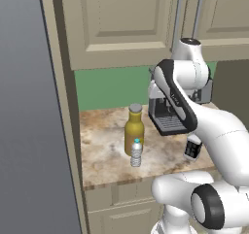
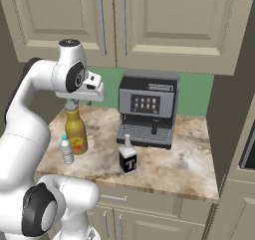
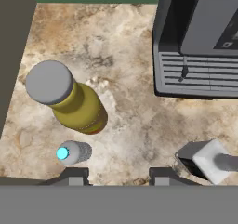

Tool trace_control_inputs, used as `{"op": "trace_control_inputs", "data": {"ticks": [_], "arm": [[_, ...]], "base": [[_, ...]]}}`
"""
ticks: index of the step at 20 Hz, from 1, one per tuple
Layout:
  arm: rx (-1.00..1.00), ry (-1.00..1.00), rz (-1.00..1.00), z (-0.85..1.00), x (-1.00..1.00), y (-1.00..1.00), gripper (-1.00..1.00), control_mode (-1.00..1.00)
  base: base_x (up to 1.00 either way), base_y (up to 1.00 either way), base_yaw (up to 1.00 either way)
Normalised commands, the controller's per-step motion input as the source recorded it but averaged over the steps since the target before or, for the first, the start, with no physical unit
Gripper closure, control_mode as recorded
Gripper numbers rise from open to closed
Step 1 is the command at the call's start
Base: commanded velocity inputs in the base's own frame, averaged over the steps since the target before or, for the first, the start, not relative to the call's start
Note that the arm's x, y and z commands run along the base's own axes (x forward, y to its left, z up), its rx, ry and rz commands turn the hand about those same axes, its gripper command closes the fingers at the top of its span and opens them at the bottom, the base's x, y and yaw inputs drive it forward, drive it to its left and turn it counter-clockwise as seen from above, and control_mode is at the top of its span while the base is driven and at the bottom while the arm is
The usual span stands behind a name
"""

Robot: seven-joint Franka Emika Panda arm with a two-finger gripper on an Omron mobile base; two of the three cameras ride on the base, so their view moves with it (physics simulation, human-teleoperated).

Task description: Place the drinks on the dining counter in a tight cluster.

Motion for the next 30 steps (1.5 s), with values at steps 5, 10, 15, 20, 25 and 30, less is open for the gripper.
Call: {"op": "trace_control_inputs", "data": {"ticks": [5,10,15,20,25,30], "arm": [[0.00,0.02,0.00,-0.03,-0.04,0.00,-1.00,-1.00],[0.00,0.04,0.00,-0.20,-0.04,-0.04,-1.00,-1.00],[0.00,0.00,-0.05,-0.02,-0.33,-0.64,-1.00,-1.00],[0.00,0.00,-0.11,0.00,-0.20,-0.86,-1.00,-1.00],[0.00,0.00,-0.04,-0.14,-0.01,-0.69,-1.00,-1.00],[0.00,-0.01,0.00,-0.22,0.22,-0.57,-1.00,-1.00]], "base": [[0.00,0.00,0.00],[0.00,0.00,0.00],[0.00,0.00,0.00],[0.00,0.00,0.00],[0.00,0.00,0.00],[0.00,0.00,0.00]]}}
